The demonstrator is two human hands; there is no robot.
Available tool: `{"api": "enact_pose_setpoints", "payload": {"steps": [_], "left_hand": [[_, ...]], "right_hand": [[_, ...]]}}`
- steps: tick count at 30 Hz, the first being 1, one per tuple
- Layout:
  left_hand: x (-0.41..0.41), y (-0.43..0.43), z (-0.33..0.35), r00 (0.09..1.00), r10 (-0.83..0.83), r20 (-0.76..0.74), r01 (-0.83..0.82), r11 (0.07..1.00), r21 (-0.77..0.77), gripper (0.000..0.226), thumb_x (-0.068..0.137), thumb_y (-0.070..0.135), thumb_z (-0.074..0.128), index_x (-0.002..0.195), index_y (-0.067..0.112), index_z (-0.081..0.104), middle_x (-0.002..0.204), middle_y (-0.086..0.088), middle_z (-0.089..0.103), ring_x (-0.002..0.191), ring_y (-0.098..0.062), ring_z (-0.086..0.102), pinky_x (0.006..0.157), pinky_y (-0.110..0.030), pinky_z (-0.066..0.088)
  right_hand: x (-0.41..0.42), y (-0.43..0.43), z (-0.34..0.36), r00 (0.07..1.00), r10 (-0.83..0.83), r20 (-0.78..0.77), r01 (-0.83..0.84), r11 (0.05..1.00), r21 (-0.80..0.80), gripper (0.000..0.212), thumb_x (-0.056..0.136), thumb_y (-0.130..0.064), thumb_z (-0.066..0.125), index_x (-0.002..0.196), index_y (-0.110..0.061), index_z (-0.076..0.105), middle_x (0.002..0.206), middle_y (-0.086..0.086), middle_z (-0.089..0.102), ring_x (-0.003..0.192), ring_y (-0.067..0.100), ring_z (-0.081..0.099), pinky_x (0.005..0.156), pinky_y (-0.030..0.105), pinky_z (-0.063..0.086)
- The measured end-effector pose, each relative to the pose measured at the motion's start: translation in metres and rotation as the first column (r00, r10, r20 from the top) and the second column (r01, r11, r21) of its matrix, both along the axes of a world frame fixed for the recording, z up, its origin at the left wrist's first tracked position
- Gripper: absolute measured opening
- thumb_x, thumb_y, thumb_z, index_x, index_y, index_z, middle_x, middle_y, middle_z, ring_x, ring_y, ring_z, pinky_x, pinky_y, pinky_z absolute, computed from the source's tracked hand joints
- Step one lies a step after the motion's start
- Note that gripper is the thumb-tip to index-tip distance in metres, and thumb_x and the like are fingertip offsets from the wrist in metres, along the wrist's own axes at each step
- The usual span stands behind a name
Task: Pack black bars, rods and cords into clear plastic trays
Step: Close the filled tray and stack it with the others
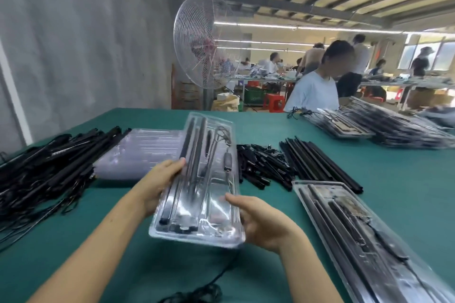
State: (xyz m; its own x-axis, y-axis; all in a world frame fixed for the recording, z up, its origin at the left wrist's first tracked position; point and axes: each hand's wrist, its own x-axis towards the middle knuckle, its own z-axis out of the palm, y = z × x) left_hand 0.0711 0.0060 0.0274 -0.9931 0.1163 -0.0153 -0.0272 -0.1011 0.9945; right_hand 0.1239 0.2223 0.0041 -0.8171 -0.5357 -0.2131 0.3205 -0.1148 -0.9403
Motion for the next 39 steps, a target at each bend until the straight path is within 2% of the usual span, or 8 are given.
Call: {"api": "enact_pose_setpoints", "payload": {"steps": [5, 10, 13, 15, 21, 27, 32, 39], "left_hand": [[0.003, -0.013, 0.001, 0.998, 0.002, 0.065, -0.009, 0.995, 0.101, 0.019, 0.094, 0.021, 0.052, 0.097, 0.005, 0.064, 0.081, -0.005, 0.071, 0.069, -0.017, 0.067, 0.061, -0.030, 0.055], [0.005, -0.025, 0.006, 0.972, -0.109, 0.206, 0.088, 0.990, 0.107, 0.027, 0.074, 0.020, 0.062, 0.098, 0.007, 0.063, 0.085, -0.008, 0.067, 0.075, -0.021, 0.054, 0.071, -0.031, 0.045], [0.004, -0.022, -0.001, 0.969, -0.119, 0.216, 0.066, 0.969, 0.237, 0.039, 0.070, 0.016, 0.062, 0.107, 0.005, 0.062, 0.087, -0.010, 0.069, 0.073, -0.021, 0.061, 0.072, -0.031, 0.052], [0.006, -0.015, -0.003, 0.977, -0.114, 0.181, 0.043, 0.933, 0.358, 0.033, 0.071, 0.013, 0.061, 0.103, 0.006, 0.062, 0.084, -0.008, 0.070, 0.065, -0.018, 0.066, 0.060, -0.027, 0.057], [0.011, -0.005, 0.009, 0.996, 0.092, -0.020, -0.082, 0.955, 0.284, 0.031, 0.091, 0.004, 0.052, 0.120, 0.012, 0.047, 0.084, -0.005, 0.065, 0.054, -0.012, 0.064, 0.044, -0.022, 0.050], [0.014, -0.009, 0.018, 0.993, 0.101, -0.063, -0.080, 0.957, 0.279, 0.034, 0.091, 0.006, 0.053, 0.124, 0.009, 0.048, 0.084, -0.006, 0.066, 0.054, -0.013, 0.064, 0.044, -0.024, 0.052], [0.012, -0.012, 0.019, 0.997, 0.070, 0.029, -0.076, 0.912, 0.402, 0.017, 0.093, 0.009, 0.050, 0.109, 0.011, 0.054, 0.086, -0.007, 0.063, 0.054, -0.012, 0.063, 0.047, -0.023, 0.054], [0.012, -0.014, 0.013, 0.990, 0.128, 0.065, -0.144, 0.899, 0.414, 0.025, 0.093, 0.009, 0.050, 0.118, 0.012, 0.051, 0.086, -0.006, 0.064, 0.051, -0.010, 0.064, 0.044, -0.022, 0.052]], "right_hand": [[0.002, 0.008, 0.001, 0.997, -0.014, -0.073, 0.018, 0.998, 0.053, 0.061, 0.076, -0.027, 0.068, 0.127, 0.001, 0.048, 0.059, -0.003, 0.055, 0.047, 0.014, 0.057, 0.044, 0.023, 0.047], [0.000, 0.012, 0.008, 0.992, -0.089, -0.088, 0.086, 0.996, -0.037, 0.053, 0.082, -0.039, 0.058, 0.121, -0.002, 0.057, 0.067, 0.010, 0.062, 0.028, 0.003, 0.023, 0.031, 0.014, 0.022], [0.001, 0.011, 0.014, 0.989, -0.134, -0.059, 0.120, 0.974, -0.192, 0.064, 0.087, -0.056, 0.041, 0.120, -0.004, 0.058, 0.064, 0.009, 0.067, 0.026, 0.003, 0.026, 0.031, 0.014, 0.026], [0.001, 0.010, 0.019, 0.967, -0.251, -0.053, 0.232, 0.945, -0.230, 0.060, 0.092, -0.054, 0.036, 0.116, -0.003, 0.059, 0.061, 0.009, 0.066, 0.029, 0.008, 0.039, 0.033, 0.018, 0.034], [0.003, 0.032, 0.025, 0.669, -0.632, -0.391, 0.677, 0.736, -0.031, 0.030, 0.097, -0.020, 0.049, 0.071, -0.004, 0.049, 0.045, 0.008, 0.054, 0.030, 0.016, 0.045, 0.033, 0.021, 0.035], [0.011, 0.032, 0.037, 0.507, -0.717, -0.477, 0.688, 0.671, -0.276, 0.033, 0.093, -0.016, 0.056, 0.061, -0.009, 0.050, 0.056, 0.012, 0.059, 0.031, 0.013, 0.040, 0.033, 0.018, 0.030], [0.012, 0.028, 0.038, 0.613, -0.606, -0.507, 0.627, 0.764, -0.154, 0.023, 0.097, -0.014, 0.048, 0.074, -0.007, 0.046, 0.058, 0.015, 0.063, 0.032, 0.016, 0.044, 0.033, 0.018, 0.028], [0.016, 0.022, 0.037, 0.770, -0.408, -0.490, 0.463, 0.886, -0.011, 0.010, 0.090, -0.005, 0.058, 0.089, 0.005, 0.058, 0.068, 0.018, 0.068, 0.049, 0.025, 0.063, 0.041, 0.025, 0.045]]}}
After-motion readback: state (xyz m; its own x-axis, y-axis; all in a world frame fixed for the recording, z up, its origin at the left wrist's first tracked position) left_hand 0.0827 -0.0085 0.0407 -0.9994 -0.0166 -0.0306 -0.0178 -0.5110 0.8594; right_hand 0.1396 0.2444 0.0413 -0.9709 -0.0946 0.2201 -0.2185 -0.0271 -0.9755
